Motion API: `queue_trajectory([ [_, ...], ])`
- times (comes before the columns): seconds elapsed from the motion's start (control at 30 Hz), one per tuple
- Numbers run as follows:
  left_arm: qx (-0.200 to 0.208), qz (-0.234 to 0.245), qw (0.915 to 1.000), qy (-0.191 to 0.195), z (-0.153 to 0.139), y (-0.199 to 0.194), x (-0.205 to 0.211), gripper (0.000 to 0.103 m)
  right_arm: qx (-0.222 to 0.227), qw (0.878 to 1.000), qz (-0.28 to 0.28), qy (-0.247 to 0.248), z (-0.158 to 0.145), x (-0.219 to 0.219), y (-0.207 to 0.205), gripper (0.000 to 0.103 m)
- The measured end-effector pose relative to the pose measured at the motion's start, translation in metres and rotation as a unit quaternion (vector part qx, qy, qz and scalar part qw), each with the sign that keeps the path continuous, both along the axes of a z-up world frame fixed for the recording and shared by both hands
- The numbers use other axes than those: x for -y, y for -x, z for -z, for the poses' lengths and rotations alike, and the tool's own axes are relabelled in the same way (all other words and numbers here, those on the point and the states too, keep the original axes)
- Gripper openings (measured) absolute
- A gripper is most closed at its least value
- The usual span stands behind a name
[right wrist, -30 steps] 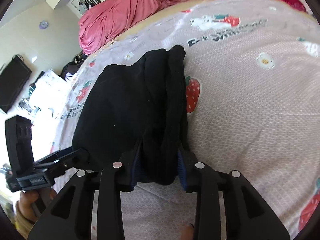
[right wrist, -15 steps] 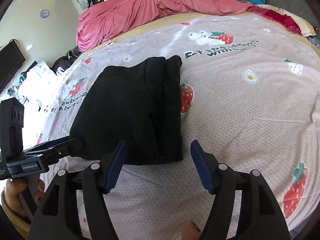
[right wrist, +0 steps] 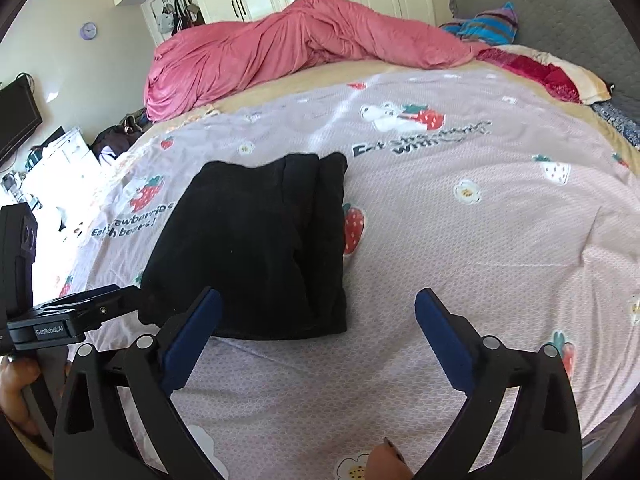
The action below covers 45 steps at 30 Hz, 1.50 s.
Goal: Fold small clothes
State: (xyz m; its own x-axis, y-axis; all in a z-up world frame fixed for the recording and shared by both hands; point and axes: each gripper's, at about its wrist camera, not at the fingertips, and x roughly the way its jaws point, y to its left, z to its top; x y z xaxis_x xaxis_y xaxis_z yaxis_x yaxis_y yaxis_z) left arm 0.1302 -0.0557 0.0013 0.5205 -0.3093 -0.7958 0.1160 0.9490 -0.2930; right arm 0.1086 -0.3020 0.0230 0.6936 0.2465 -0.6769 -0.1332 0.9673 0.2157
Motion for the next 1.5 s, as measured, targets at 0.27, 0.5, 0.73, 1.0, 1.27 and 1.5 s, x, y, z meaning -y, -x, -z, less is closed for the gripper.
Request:
queue_trajectory([
  [0.27,0.016,-0.006,0.9998,-0.009,-0.01,0.008,-0.006,0.094,0.023,1.0,0.005,0.016,-0.013,-0.002,0.009,0.099],
  [0.5,0.04,-0.011,0.9991,-0.01,-0.024,0.019,-0.01,0.094,0.056,0.998,0.002,0.023,-0.029,-0.011,0.025,0.099],
  [0.73,0.086,-0.017,0.9956,-0.033,-0.047,0.039,-0.014,0.094,0.104,0.994,0.009,0.02,-0.048,-0.013,0.05,0.099],
  [1.0,0.113,-0.014,0.9929,-0.034,-0.057,0.062,-0.017,0.094,0.131,0.991,0.021,0.002,-0.059,-0.012,0.078,0.099],
  [1.27,0.127,-0.007,0.9914,-0.032,-0.052,0.082,-0.017,0.094,0.161,0.986,0.018,0.034,-0.053,-0.021,0.104,0.099],
  [1.5,0.136,-0.006,0.9902,-0.03,-0.036,0.102,-0.017,0.094,0.148,0.988,0.017,0.038,-0.034,-0.024,0.112,0.099],
])
